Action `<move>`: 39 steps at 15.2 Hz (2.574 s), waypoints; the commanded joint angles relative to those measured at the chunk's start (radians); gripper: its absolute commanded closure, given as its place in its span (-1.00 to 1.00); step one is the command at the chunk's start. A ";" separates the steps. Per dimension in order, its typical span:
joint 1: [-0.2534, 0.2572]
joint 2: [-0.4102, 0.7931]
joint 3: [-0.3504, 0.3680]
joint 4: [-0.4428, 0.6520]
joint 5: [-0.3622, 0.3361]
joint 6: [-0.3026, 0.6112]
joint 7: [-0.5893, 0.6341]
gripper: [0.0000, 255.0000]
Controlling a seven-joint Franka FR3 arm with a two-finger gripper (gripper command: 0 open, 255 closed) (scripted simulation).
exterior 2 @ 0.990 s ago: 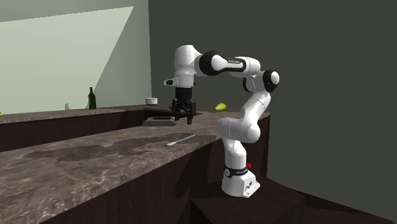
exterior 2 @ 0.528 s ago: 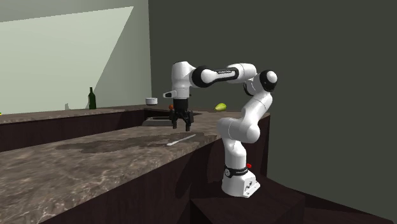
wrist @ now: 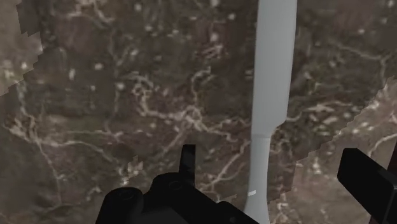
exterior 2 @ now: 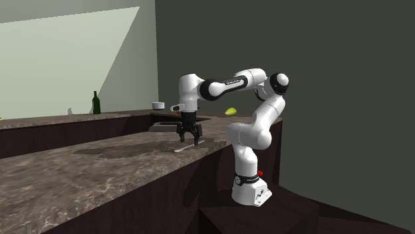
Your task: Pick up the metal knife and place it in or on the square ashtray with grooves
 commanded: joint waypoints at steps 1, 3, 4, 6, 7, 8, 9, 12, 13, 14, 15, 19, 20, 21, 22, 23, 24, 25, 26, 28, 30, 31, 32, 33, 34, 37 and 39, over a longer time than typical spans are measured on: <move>-0.003 -0.002 -0.005 -0.016 -0.006 0.015 0.000 -1.00; -0.003 -0.002 -0.005 -0.016 -0.006 0.015 0.000 -1.00; -0.003 -0.002 -0.005 -0.016 -0.006 0.015 0.000 -1.00; -0.003 -0.002 -0.005 -0.016 -0.006 0.015 0.000 -1.00; -0.003 -0.002 -0.005 -0.015 -0.006 0.014 0.000 -1.00; -0.003 -0.002 -0.005 -0.015 -0.006 0.014 0.000 -1.00; -0.003 -0.002 -0.005 -0.015 -0.006 0.014 0.000 1.00; -0.003 -0.001 -0.005 -0.016 -0.006 0.015 0.000 1.00; -0.003 -0.001 -0.005 -0.016 -0.006 0.015 0.000 1.00; -0.003 -0.001 -0.005 -0.016 -0.006 0.015 0.001 1.00; -0.003 -0.002 -0.005 -0.016 -0.006 0.015 0.001 1.00; -0.001 -0.004 0.000 -0.004 -0.001 0.001 0.000 1.00; 0.001 -0.006 0.005 0.008 0.004 -0.013 -0.001 1.00; 0.003 -0.007 0.010 0.020 0.009 -0.027 -0.001 1.00; 0.005 -0.008 0.016 0.033 0.014 -0.040 -0.002 1.00; 0.007 -0.009 0.021 0.045 0.019 -0.053 -0.002 1.00; 0.009 -0.010 0.025 0.058 0.024 -0.066 -0.003 1.00; 0.011 -0.010 0.030 0.070 0.028 -0.079 -0.003 1.00; 0.013 -0.010 0.035 0.083 0.033 -0.092 -0.004 1.00; 0.017 -0.009 0.044 0.110 0.042 -0.117 -0.005 1.00; 0.020 -0.007 0.053 0.137 0.050 -0.142 -0.006 1.00; 0.022 -0.005 0.057 0.150 0.054 -0.154 -0.006 1.00; 0.024 -0.004 0.061 0.164 0.058 -0.166 -0.007 1.00; 0.026 -0.002 0.065 0.178 0.062 -0.178 -0.008 1.00; 0.028 0.000 0.069 0.192 0.066 -0.190 -0.008 1.00; 0.033 0.008 0.080 0.235 0.077 -0.225 -0.010 1.00; 0.037 0.015 0.087 0.264 0.084 -0.248 -0.012 1.00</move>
